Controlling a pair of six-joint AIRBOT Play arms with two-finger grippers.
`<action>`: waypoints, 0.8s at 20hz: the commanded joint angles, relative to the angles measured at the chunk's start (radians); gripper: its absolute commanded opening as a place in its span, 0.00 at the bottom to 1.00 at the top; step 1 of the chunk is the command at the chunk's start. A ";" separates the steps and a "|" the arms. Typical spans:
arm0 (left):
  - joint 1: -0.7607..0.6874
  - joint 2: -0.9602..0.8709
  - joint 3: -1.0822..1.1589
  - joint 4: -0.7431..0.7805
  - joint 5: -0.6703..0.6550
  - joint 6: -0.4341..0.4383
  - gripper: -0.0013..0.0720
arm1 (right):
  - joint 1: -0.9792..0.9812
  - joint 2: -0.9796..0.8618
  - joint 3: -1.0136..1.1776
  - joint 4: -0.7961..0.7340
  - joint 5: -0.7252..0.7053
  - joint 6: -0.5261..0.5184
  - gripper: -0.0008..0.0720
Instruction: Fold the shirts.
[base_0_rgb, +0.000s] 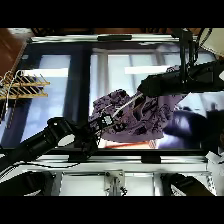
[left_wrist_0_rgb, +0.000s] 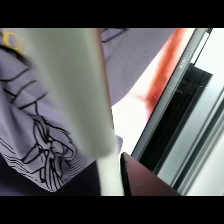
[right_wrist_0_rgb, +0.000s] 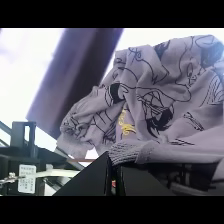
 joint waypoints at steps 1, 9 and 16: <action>-0.015 -0.008 -0.049 0.000 -0.017 -0.068 0.10 | -0.001 0.011 0.005 -0.035 -0.024 0.028 0.12; -0.024 -0.011 -0.046 -0.012 0.056 -0.150 0.09 | 0.000 0.011 0.009 0.049 -0.016 0.016 0.12; -0.037 -0.119 0.089 -0.011 0.074 -0.074 0.09 | 0.000 0.011 0.009 0.167 0.036 -0.026 0.12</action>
